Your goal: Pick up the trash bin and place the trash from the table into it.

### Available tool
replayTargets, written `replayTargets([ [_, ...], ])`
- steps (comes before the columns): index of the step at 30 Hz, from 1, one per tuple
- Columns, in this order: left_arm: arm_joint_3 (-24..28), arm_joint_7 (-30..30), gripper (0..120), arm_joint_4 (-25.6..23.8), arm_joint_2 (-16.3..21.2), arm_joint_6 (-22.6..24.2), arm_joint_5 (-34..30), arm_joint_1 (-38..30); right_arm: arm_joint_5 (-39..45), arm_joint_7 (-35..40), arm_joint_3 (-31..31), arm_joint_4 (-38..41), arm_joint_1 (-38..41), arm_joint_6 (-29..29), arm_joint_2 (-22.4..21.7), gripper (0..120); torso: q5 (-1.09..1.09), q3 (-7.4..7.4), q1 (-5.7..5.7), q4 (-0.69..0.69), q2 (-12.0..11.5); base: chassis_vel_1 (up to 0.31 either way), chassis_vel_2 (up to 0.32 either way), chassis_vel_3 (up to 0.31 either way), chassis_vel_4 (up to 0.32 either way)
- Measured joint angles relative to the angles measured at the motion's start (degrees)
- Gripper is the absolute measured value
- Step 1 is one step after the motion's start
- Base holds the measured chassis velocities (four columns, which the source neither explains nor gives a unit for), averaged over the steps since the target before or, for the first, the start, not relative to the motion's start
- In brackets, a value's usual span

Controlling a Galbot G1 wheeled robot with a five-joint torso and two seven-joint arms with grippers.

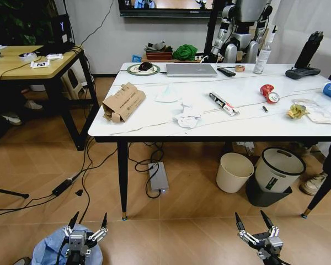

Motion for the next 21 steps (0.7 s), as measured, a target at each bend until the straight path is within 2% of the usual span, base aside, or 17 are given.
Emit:
replayTargets([
  [21, -0.8, 0.2, 100, -0.5, -1.3, 0.2, -0.3, 1.2, -0.7, 0.1, -2.1, -1.3, 1.2, -0.5, -0.8, 100, 0.00, -3.02, -1.86, 0.00, -4.9, 0.000, 0.000, 0.000, 0.000],
])
